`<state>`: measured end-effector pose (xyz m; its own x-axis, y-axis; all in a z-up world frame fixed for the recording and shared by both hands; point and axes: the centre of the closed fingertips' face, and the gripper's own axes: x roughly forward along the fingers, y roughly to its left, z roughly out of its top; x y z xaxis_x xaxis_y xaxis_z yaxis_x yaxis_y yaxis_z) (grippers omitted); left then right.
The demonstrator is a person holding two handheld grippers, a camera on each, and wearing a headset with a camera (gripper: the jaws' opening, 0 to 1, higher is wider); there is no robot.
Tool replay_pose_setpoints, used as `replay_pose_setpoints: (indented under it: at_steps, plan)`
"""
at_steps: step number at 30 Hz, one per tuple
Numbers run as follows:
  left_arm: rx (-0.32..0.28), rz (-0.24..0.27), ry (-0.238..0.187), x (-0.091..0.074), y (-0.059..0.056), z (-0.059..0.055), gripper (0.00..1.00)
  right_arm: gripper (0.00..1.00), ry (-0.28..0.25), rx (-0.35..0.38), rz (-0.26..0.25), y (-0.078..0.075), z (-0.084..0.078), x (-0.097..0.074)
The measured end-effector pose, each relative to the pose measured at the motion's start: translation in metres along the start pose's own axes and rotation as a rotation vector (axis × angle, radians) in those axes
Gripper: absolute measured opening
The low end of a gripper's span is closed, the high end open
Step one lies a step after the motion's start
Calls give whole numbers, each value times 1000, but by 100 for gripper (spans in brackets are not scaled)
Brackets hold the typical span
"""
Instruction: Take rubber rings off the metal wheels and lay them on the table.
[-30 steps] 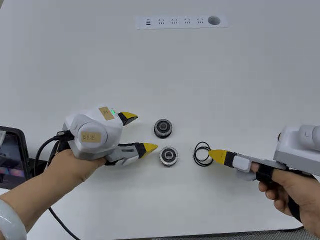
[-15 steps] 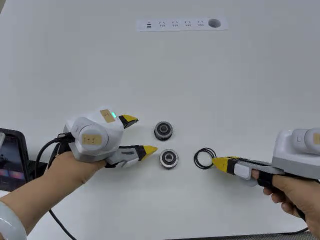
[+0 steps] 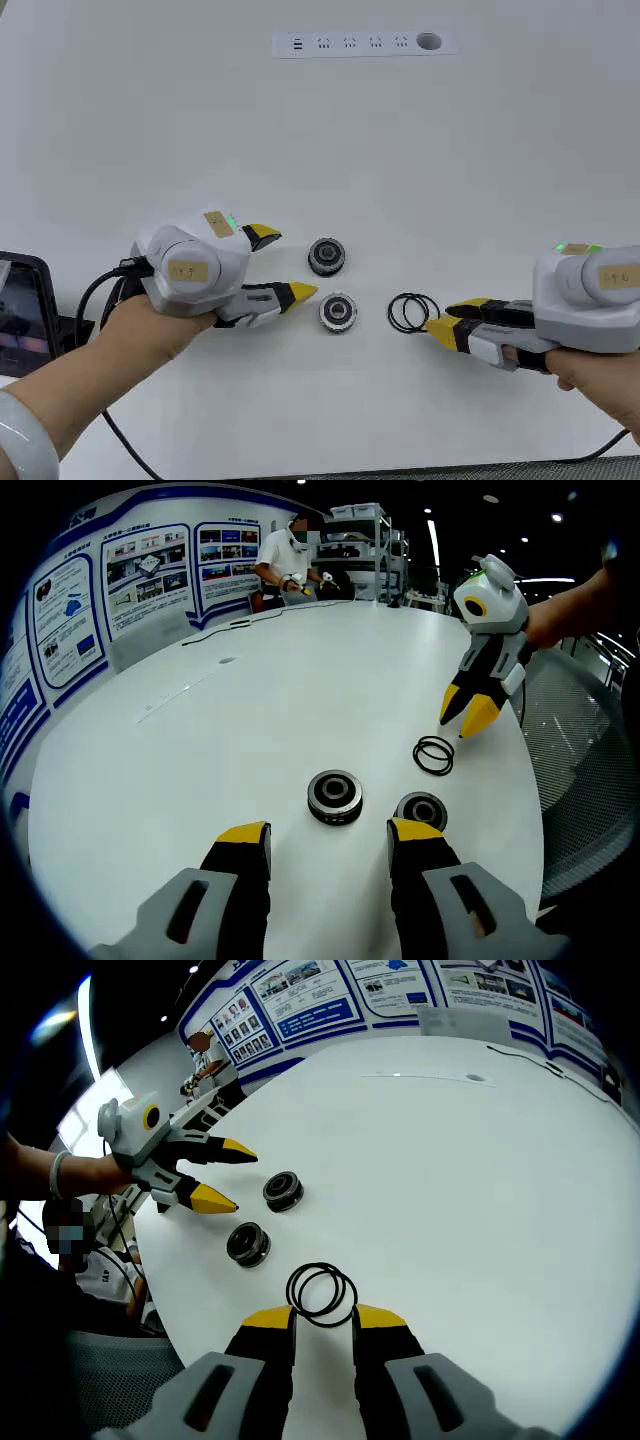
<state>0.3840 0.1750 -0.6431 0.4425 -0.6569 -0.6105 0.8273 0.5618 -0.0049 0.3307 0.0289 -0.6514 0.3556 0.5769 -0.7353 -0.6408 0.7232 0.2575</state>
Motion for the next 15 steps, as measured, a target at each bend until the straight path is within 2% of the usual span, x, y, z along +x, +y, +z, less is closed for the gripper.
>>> replay_pose_setpoints:
  at_steps: [2,7,10,15]
  plan:
    - [4,-1,-1,1,0,1,45,24,-1,22,18,4,4,3]
    - [4,-5,-7,6,-1,7,41,25,-50,90,55,8,21,11]
    - [10,-8,-8,9,-1,12,37,24,-92,157,92,13,36,17]
    - [15,-19,-10,15,-3,18,29,24,-170,271,136,13,62,24]
